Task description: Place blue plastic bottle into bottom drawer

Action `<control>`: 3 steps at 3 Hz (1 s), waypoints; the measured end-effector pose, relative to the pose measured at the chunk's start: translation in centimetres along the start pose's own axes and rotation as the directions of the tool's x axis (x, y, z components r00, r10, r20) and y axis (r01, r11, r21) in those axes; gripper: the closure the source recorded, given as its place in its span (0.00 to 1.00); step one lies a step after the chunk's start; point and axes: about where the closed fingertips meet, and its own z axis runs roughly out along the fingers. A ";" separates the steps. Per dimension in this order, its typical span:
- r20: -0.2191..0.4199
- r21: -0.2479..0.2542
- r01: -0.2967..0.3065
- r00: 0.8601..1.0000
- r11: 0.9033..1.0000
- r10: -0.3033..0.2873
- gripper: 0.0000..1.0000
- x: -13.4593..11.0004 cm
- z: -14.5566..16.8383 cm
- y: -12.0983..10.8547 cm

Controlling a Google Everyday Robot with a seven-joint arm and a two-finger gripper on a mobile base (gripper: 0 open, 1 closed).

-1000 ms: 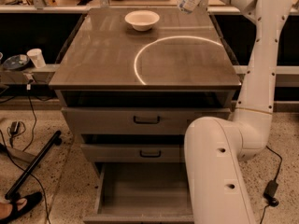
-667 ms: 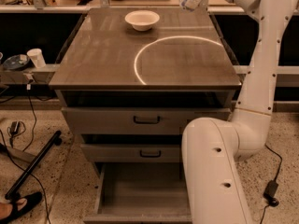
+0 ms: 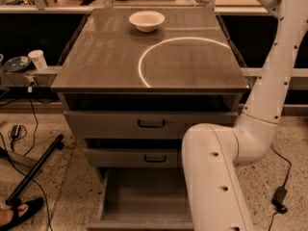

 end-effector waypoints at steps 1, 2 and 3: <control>0.000 0.000 0.000 1.000 1.000 0.000 1.00 0.0 0.0 0.0; -0.017 -0.004 -0.003 1.000 1.000 0.003 1.00 0.6 1.3 -0.2; -0.068 0.001 0.012 0.998 1.000 -0.012 1.00 1.3 2.6 -1.1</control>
Offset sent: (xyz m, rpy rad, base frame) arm 0.0475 -0.0001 0.0049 -0.0213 0.0416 -0.0082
